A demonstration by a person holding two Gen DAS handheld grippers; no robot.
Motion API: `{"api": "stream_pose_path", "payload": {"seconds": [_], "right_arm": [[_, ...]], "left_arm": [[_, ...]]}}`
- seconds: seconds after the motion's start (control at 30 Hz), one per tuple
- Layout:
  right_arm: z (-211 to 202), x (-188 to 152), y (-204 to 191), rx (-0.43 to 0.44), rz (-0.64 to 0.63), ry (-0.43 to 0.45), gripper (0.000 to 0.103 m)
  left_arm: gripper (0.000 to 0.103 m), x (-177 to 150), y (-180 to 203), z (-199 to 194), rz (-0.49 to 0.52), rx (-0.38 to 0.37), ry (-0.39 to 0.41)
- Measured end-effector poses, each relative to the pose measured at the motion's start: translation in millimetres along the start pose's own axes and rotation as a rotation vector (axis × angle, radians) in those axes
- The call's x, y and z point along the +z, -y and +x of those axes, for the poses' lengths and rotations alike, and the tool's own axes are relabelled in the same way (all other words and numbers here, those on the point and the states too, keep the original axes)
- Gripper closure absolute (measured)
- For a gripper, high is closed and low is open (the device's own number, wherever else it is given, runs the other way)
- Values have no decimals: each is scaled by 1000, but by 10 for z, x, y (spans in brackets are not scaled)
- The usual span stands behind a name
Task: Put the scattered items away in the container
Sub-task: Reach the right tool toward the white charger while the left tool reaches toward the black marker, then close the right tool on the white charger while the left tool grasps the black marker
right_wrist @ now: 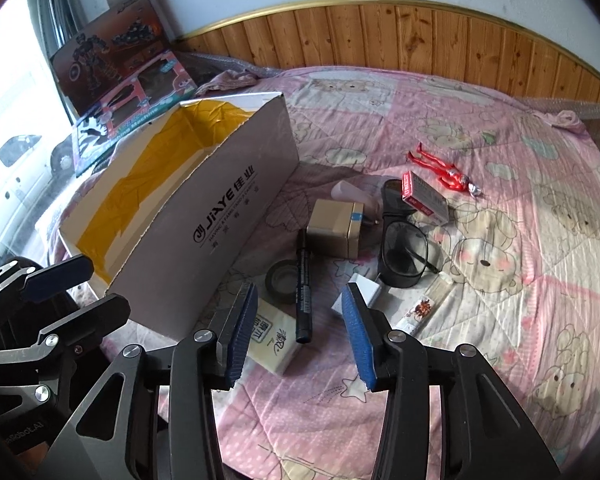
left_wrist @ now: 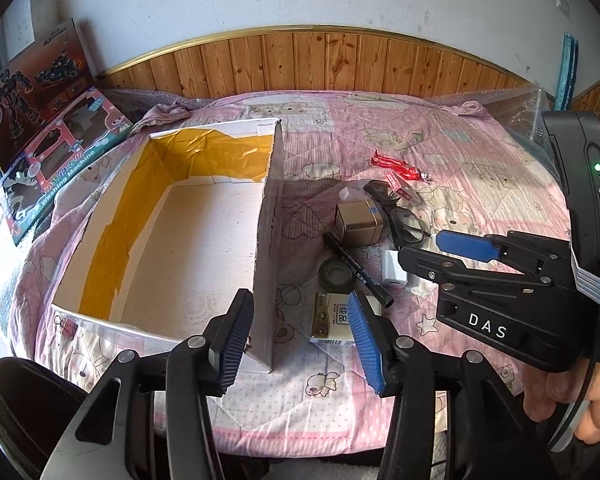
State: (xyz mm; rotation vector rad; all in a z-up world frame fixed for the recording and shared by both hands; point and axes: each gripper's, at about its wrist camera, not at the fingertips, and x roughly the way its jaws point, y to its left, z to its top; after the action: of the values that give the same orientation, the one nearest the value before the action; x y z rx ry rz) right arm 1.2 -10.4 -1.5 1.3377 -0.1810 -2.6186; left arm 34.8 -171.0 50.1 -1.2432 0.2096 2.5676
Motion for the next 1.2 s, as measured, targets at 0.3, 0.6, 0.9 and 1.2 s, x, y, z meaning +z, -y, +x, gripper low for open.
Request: {"api": "stream_pose_path", "payload": {"seconds": [0.3,0.6,0.9,1.2], "right_arm": [[72,112,351,-27,-12,-50,50],[587,48,753,4,111,-176,50],[1098,1,681,42,140,-273,51],[953,7,902,-7,139,-252,67]], "left_arm": [[45,24,-3,50,-32,-105,15],[42,-10,263,299,20,-200,-32],[42,-69,407,595,24,-235,-85],[42,133,452,1059,-50,-236,-117]]}}
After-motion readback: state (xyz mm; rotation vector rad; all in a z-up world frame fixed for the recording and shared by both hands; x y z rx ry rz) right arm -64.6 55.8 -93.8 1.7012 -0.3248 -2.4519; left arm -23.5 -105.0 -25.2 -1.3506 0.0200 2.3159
